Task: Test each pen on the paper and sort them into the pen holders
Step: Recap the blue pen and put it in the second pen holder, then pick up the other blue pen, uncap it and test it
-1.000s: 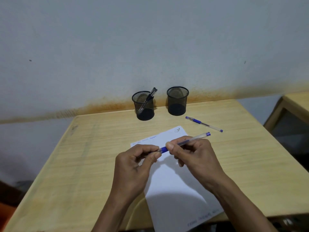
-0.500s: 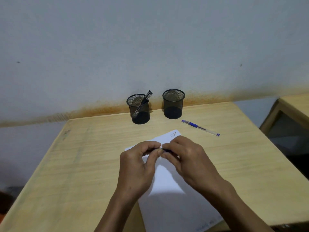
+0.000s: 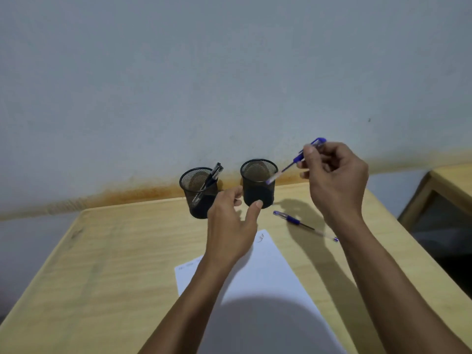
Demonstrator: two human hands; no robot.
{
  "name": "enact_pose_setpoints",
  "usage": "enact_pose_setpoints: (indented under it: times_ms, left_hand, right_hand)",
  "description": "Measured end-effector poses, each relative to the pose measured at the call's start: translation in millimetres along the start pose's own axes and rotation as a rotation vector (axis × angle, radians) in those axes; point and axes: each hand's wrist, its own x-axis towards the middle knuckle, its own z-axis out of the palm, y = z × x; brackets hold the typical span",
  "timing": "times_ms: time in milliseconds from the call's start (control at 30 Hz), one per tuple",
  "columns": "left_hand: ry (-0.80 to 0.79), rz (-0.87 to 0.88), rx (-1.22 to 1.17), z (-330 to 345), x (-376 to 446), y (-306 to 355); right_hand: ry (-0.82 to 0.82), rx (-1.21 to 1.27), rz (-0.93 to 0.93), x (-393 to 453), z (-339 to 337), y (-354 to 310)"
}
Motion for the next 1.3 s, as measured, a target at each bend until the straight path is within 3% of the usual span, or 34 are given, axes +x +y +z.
enact_pose_setpoints:
  times_ms: [100,433,867,933,1100,1300]
  left_hand:
    - [-0.013,-0.02,0.036,25.4,30.1,-0.6]
    - [-0.054,-0.087,0.109,59.9,64.3,-15.6]
    - [-0.047,-0.077,0.1,60.8,67.3,-23.5]
    - [-0.049,-0.071,0.103,59.8,66.2,-22.8]
    - [-0.067,-0.103,0.107,55.7,64.0,-16.0]
    - [-0.06,-0.167,0.102,47.8,27.8,-6.0]
  right_hand:
    - [0.034,0.017,0.011,33.1,20.6,12.6]
    - [-0.117,-0.234,0.115,44.9,51.0,84.3]
    - [-0.12,-0.266,0.158,30.6,36.7,82.5]
    - [-0.142,-0.36,0.15,24.3,22.3,77.5]
    - [-0.485,-0.929,0.217,-7.6,-15.9,83.7]
    - [-0.476,-1.127,0.01,-34.0,-24.7,91.6]
